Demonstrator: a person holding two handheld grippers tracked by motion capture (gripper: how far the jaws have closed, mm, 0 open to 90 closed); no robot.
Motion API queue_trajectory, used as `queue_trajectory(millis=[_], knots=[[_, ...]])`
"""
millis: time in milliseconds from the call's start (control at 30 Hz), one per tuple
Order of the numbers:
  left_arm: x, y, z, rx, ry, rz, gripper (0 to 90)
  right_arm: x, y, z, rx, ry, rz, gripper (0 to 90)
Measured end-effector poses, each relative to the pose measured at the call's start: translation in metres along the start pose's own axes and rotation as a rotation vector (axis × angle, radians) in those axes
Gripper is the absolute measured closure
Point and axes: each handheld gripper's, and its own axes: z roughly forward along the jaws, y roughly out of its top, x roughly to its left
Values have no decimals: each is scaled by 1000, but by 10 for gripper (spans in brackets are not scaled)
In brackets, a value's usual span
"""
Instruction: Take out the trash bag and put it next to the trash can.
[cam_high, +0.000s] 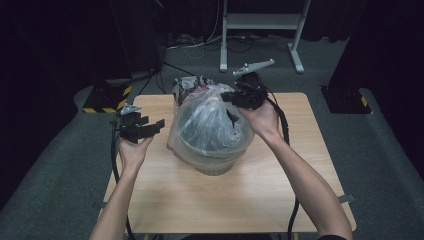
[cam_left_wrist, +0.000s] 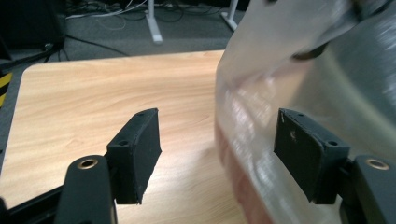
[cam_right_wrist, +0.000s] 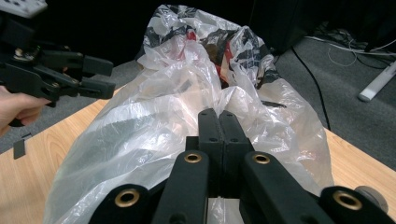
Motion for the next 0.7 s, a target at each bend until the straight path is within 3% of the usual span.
queue_trajectory(millis=[467,700], knots=[[21,-43,27,100,56,-50,260,0,8,-16,-29,-7,-7,900],[27,-66,42,143,94,-54,254,-3,7,-24,-43,-15,-3,900]])
